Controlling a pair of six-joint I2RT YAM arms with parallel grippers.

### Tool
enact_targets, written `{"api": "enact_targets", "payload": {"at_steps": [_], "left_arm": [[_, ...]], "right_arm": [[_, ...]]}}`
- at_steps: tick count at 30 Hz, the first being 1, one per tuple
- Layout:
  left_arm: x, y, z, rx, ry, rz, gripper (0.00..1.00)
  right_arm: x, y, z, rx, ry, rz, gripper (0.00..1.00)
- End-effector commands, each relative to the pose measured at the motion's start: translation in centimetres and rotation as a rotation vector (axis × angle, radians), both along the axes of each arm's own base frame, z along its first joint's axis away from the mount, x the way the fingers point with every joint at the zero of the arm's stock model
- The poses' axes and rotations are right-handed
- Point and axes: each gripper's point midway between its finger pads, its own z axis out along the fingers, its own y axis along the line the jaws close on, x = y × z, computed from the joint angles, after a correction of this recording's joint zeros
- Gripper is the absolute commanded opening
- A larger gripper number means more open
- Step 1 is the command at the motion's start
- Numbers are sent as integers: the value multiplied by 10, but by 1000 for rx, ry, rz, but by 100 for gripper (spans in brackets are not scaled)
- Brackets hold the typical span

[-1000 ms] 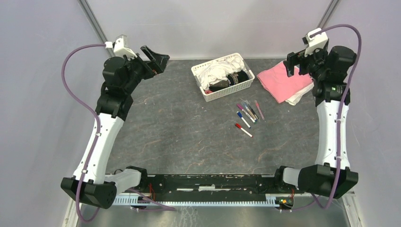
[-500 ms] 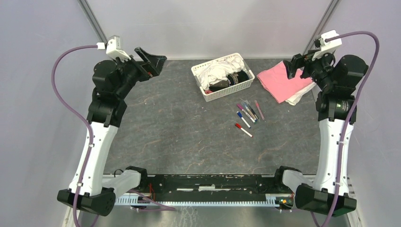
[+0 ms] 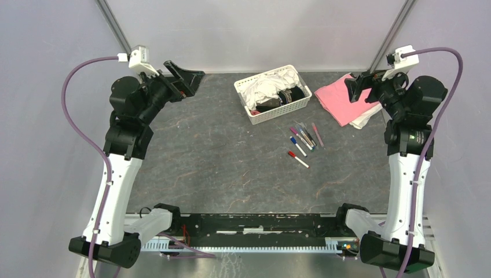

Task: Insert the pens into the pen caps
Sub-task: Reset both arms

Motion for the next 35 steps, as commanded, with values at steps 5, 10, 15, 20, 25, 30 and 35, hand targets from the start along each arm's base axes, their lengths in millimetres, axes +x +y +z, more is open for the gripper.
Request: {"api": "enact_targets", "payload": {"at_steps": [5, 10, 15, 20, 25, 30, 35], "left_arm": [[-14, -1, 15, 0, -47, -31, 100], [-15, -4, 17, -12, -54, -45, 100], [-19, -6, 20, -31, -61, -58, 100], [-25, -4, 21, -38, -71, -52, 100], [-27, -3, 21, -39, -74, -50, 100], [-27, -3, 23, -36, -79, -49, 100], [-27, -3, 22, -33, -79, -52, 100]], "right_arm": [[-4, 13, -2, 63, -9, 54, 98], [-3, 6, 1, 80, -7, 11, 98], [-2, 10, 6, 90, -18, 34, 98], [-2, 14, 11, 116, -33, 49, 98], [-4, 12, 7, 118, -31, 38, 98], [-5, 10, 9, 108, -35, 22, 98], [-4, 7, 7, 100, -37, 8, 98]]}}
